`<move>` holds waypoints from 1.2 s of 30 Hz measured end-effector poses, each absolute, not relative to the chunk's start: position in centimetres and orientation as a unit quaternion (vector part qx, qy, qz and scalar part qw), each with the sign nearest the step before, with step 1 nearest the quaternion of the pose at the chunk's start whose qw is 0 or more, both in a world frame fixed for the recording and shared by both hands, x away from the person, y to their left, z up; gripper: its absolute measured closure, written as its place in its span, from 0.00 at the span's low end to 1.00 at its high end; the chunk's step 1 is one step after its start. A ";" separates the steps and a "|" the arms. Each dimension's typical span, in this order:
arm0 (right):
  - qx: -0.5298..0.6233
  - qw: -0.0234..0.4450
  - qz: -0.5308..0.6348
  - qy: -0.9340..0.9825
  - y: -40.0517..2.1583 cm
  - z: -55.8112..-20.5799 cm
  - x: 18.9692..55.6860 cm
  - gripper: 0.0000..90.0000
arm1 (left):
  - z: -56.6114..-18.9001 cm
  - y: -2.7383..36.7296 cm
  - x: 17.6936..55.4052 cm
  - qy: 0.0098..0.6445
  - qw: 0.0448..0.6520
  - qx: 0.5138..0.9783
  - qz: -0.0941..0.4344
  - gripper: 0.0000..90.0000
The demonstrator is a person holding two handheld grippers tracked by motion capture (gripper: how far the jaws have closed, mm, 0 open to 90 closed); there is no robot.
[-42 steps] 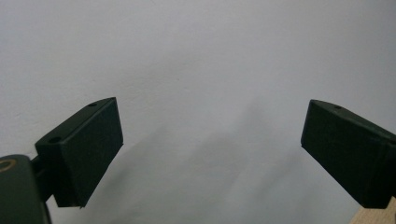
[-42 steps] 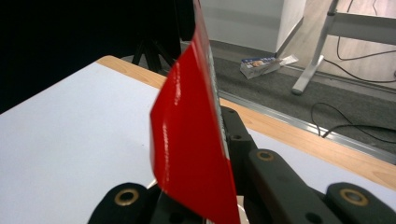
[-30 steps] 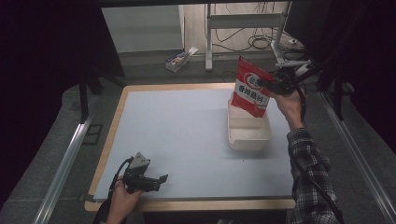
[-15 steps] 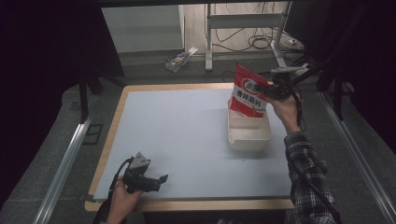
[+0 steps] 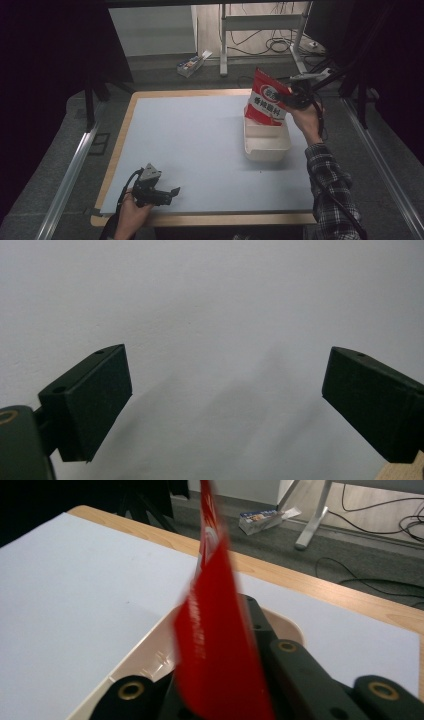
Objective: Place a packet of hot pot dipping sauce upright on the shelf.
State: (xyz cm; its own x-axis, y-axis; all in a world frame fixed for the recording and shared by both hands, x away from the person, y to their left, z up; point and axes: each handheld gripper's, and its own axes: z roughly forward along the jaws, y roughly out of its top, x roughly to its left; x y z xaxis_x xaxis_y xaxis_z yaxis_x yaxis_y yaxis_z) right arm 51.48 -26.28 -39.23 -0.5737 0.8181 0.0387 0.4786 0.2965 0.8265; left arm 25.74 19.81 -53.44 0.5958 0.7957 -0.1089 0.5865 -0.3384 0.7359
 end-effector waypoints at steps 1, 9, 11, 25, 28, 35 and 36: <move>0.417 0.200 0.420 0.781 -26.1 -39.2 51.5 0.92 | -53.4 19.8 25.7 0.428 0.384 0.807 0.136 0.06; 0.411 0.201 0.407 0.791 -25.0 -38.8 51.2 0.68 | -53.4 19.8 25.7 0.428 0.384 0.806 0.135 0.06; 0.405 0.205 0.393 0.800 -24.6 -38.7 51.1 0.54 | -53.4 19.8 25.7 0.428 0.385 0.807 0.136 0.06; 0.395 0.206 0.379 0.811 -24.7 -38.9 48.9 0.16 | -53.4 19.8 25.7 0.427 0.383 0.808 0.136 0.06; 0.391 0.206 0.380 0.812 -24.9 -38.9 47.9 0.12 | -53.4 19.8 25.7 0.426 0.382 0.809 0.136 0.06; 0.382 0.211 0.377 0.817 -25.3 -38.9 45.0 0.07 | -53.5 19.7 25.7 0.425 0.381 0.809 0.137 0.06; 0.382 0.211 0.377 0.817 -25.3 -38.9 45.0 0.07 | -53.5 19.7 25.7 0.425 0.381 0.809 0.137 0.06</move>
State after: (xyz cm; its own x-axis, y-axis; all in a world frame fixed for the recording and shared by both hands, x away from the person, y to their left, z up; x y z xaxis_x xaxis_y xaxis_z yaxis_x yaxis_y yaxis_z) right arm 45.03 -25.33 -38.85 -0.6183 0.7839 -0.0570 0.4658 0.4239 0.7768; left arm 25.68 19.71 -53.45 0.6004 0.7932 -0.1016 0.5839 -0.3481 0.7334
